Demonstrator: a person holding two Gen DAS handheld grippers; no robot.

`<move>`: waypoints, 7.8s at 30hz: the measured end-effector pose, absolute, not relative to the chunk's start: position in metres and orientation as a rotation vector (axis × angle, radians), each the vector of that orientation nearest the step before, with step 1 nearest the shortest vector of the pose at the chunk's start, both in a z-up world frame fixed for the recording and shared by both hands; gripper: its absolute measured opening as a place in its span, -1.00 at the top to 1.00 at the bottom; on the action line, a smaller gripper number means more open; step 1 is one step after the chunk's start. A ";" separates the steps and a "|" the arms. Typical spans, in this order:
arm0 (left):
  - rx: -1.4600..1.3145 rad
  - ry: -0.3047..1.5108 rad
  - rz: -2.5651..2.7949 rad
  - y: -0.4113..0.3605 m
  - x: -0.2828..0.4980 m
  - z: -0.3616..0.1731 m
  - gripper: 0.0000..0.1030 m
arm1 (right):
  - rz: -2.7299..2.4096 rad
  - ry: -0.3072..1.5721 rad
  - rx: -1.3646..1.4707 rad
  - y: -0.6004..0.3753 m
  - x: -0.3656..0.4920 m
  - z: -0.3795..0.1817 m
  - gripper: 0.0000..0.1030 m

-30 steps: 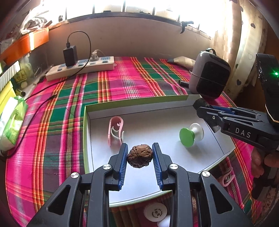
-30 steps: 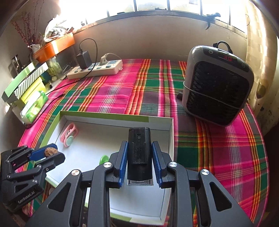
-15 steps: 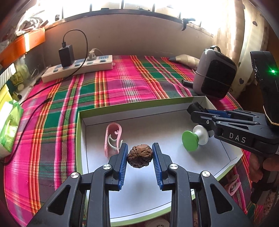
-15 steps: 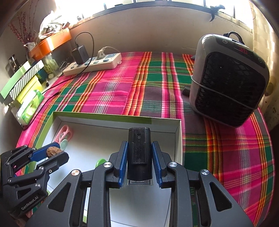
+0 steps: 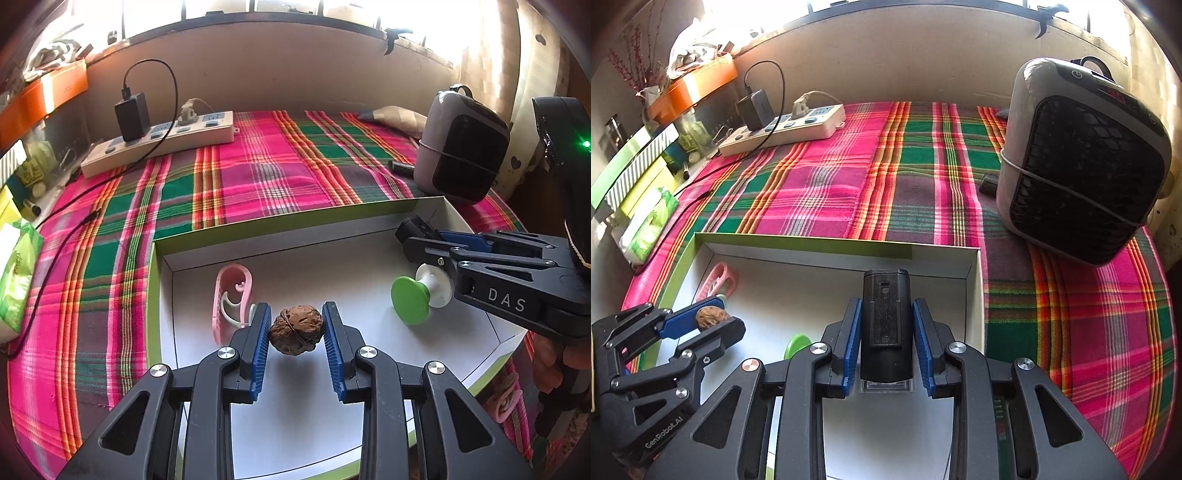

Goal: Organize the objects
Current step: 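Lower the flashlight in right tool into the box while left tool lowers the walnut, then open right tool to drop the flashlight while left tool releases the walnut in the box, then withdraw both open tools from the box toward the objects on the cloth, then move right tool to the pink clip while left tool approaches the white mushroom knob, then close right tool on the pink clip while left tool closes on the white knob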

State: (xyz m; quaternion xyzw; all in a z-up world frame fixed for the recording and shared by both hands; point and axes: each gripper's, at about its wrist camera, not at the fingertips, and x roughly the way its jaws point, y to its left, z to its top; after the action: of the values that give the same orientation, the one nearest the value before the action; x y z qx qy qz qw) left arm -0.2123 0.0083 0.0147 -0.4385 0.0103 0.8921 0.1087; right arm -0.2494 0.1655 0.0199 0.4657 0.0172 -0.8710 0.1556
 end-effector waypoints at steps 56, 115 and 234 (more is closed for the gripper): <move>-1.292 0.009 2.617 0.008 -0.209 0.017 0.32 | -2.510 0.045 1.350 0.162 -0.248 0.020 0.27; -1.160 -0.092 2.704 -0.027 -0.105 0.042 0.32 | -2.606 0.018 1.097 0.168 -0.124 0.056 0.17; -1.295 -0.049 2.620 -0.005 -0.086 0.005 0.51 | -2.484 0.233 1.196 0.179 -0.091 0.007 0.52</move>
State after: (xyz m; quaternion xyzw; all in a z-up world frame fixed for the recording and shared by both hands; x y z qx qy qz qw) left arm -0.0865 -0.0048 0.0047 -0.4405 -0.0168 0.8909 0.1092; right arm -0.0908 0.1790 0.0067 0.4247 0.0827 -0.8821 0.1864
